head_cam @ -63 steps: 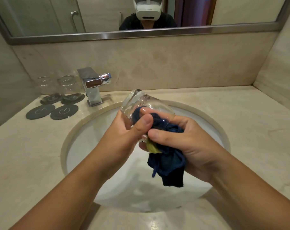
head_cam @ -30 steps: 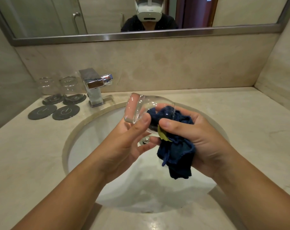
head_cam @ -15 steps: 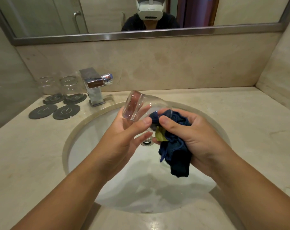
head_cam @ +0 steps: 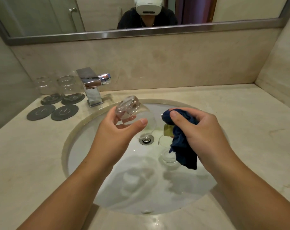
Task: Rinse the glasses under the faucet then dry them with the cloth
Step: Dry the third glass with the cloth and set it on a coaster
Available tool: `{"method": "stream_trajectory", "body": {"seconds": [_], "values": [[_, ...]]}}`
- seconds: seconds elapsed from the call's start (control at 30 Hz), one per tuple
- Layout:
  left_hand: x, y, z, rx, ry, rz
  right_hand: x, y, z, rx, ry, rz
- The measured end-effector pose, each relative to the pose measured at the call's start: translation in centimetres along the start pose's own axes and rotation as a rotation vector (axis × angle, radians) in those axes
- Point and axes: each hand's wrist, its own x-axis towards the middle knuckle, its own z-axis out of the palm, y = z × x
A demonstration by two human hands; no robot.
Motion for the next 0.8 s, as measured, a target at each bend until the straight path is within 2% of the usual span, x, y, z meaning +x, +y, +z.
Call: {"method": "stream_trajectory", "body": {"seconds": [0.17,0.37,0.5,0.6,0.8], "values": [[0.1,0.3,-0.9,0.089,-0.005,0.021,-1.0,-1.0,1.3,-0.015,0.003,-0.055],[0.6,1.5,-3.7,0.095,0.058,0.050,-1.2,-4.2,5.3,-0.134,-0.132,-0.157],[1.1,1.9,-8.0,0.100,0.102,0.074,-0.5,-5.8,8.7,-0.203,-0.174,-0.215],[1.7,1.4,-11.7,0.150,0.154,0.087,-0.2,-6.3,12.3,-0.238,-0.282,-0.226],[4.5,-1.2,-19.9,0.266,0.309,0.056,0.5,-5.3,19.4,-0.438,-0.389,-0.384]]}}
